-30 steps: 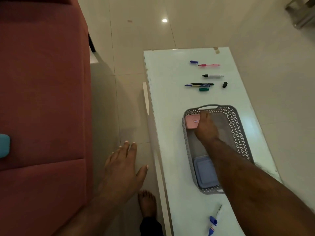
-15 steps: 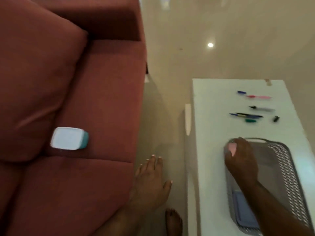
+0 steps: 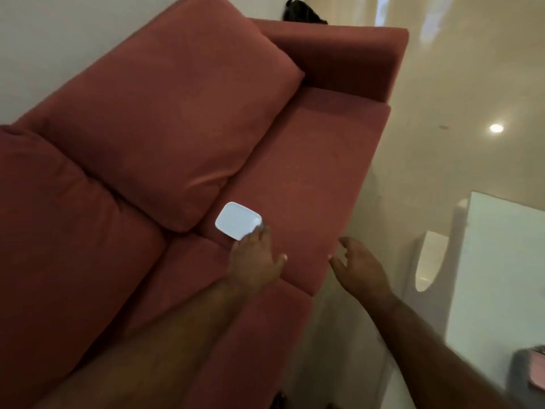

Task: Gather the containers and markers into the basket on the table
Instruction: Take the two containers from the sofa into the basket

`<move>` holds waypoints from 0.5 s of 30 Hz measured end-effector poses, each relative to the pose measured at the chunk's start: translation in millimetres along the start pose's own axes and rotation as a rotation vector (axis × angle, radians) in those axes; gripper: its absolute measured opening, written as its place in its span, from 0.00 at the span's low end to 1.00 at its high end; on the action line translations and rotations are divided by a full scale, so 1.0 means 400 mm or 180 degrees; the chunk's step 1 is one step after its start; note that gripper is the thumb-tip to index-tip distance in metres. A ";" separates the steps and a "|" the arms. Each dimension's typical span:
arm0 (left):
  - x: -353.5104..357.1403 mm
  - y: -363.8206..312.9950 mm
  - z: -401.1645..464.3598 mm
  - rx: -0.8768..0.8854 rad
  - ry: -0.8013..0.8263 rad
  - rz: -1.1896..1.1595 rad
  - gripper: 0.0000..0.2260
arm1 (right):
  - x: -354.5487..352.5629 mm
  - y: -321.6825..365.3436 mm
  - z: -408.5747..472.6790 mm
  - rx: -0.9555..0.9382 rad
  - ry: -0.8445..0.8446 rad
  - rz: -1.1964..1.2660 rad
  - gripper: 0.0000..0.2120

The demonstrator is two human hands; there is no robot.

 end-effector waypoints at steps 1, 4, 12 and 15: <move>-0.001 0.057 0.038 -0.0165 -0.0021 -0.0009 0.35 | 0.036 0.036 0.027 0.0022 0.0154 0.0055 0.25; -0.002 0.211 0.143 -0.0569 -0.0029 -0.0034 0.34 | 0.144 0.125 0.095 0.0270 0.0510 0.0431 0.27; 0.040 0.451 0.330 -0.0982 0.0213 -0.0465 0.27 | 0.404 0.245 0.217 0.0893 0.0867 0.1448 0.32; 0.076 0.468 0.366 -0.1001 0.0335 -0.0771 0.25 | 0.442 0.279 0.249 0.0886 0.0702 0.1532 0.25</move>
Point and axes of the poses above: each hand's wrist, its own z-axis towards the middle knuckle, its own x-axis out of the palm, y = z × x, the point moved 3 cm from there along z, towards the middle knuckle, and after that the axes turned 4 degrees about y, right-handed, at the moved point
